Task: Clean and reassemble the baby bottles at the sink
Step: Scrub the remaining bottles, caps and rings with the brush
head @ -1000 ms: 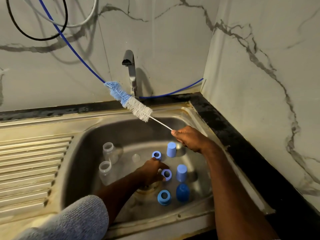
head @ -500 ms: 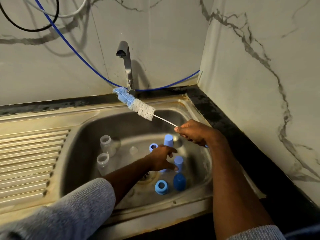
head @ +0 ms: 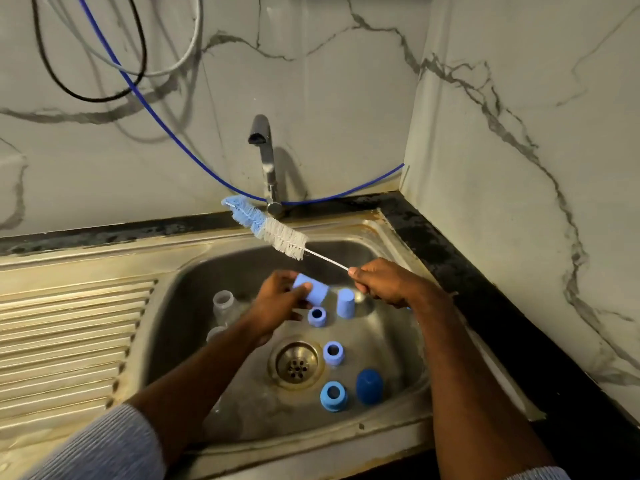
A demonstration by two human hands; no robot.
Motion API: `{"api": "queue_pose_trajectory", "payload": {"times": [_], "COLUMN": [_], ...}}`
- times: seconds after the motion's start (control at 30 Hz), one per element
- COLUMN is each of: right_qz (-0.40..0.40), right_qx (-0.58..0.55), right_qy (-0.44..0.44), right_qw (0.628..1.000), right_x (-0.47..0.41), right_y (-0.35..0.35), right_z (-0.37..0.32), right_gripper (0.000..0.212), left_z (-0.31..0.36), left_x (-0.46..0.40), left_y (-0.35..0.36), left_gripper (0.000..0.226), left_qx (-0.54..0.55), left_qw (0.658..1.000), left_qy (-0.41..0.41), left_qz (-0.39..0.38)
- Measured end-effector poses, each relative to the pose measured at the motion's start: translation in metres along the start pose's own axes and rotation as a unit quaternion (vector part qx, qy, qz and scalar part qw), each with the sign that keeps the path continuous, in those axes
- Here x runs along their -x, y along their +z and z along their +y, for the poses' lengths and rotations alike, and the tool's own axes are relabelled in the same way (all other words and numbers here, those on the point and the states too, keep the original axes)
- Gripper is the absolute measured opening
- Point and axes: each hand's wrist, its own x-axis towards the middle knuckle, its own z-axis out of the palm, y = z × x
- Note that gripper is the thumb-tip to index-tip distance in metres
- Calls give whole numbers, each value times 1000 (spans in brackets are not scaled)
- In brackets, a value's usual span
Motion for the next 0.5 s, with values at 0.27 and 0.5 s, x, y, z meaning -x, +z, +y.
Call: {"api": "queue_pose_trajectory", "payload": {"times": [0.27, 0.5], "right_qz": [-13, 27], "right_qx": [15, 23], "right_qy": [-71, -110], "right_qw": [997, 993], "right_x": [-10, -12], "right_y": [28, 32], "right_z": [-1, 2], "right_gripper": [37, 36], "left_z": [16, 19], "left_x": [34, 25], "left_y": [-118, -138], "left_gripper": [33, 38], "left_qx": [326, 400], "left_qw": [920, 872], "left_qy": [28, 54], "left_qz": [217, 277]}}
